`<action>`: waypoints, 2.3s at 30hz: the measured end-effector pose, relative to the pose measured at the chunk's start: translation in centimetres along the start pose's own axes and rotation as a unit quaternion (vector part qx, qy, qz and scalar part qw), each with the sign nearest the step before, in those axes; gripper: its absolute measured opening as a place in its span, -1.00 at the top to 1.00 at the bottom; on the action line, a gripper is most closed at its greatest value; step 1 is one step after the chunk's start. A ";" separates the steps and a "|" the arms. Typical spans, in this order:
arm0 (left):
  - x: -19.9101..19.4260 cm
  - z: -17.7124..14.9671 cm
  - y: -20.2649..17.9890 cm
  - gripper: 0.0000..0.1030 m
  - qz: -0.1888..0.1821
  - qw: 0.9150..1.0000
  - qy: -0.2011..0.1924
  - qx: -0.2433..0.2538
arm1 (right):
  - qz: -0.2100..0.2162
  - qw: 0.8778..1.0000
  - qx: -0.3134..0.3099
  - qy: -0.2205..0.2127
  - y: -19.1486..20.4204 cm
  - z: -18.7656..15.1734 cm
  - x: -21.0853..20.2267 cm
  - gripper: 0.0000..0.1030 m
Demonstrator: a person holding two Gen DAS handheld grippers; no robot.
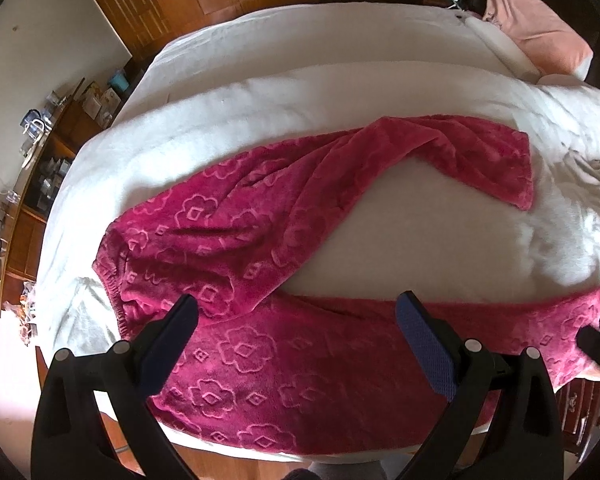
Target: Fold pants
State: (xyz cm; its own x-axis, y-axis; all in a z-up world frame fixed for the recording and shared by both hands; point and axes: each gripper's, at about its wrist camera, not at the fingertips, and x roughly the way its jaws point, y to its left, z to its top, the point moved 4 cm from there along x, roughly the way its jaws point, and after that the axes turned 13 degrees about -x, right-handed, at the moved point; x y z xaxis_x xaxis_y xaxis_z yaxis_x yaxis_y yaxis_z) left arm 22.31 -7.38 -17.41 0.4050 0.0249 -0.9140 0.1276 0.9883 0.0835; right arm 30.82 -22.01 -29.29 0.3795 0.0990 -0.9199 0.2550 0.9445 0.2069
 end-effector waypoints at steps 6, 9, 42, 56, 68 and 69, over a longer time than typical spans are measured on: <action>4.3 0.1 -0.1 -0.90 0.015 1.000 0.025 0.011 | -0.023 0.996 0.078 0.032 -6.4 1.2 4.5 -0.95; 7.0 0.1 0.2 -0.90 0.002 0.999 0.050 0.001 | -0.021 0.994 0.105 0.038 -8.8 2.4 6.4 -0.95; 22.9 2.0 7.2 -0.90 0.024 0.991 0.106 -0.072 | 0.012 0.974 0.227 0.011 -20.6 12.4 20.4 0.66; 26.9 3.0 11.0 -0.90 0.008 0.989 0.128 -0.067 | -0.153 0.982 0.101 0.039 -23.0 14.4 18.6 0.62; 28.7 0.8 14.1 -0.90 -0.040 0.989 0.140 0.005 | -0.174 0.978 0.117 -0.014 -24.4 15.7 13.5 -0.04; 28.5 1.6 14.5 -0.90 -0.053 0.989 0.139 -0.006 | -0.165 0.978 0.123 -0.016 -24.6 16.3 13.6 -0.06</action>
State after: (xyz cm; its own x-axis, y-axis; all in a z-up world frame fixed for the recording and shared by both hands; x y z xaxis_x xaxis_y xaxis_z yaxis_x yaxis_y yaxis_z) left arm 37.14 7.41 -41.65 0.1253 -0.0400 -0.9913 0.1445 0.9893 -0.0217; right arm 44.17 -49.02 -41.47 0.2668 -0.2129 -0.9399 0.5728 0.8194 -0.0230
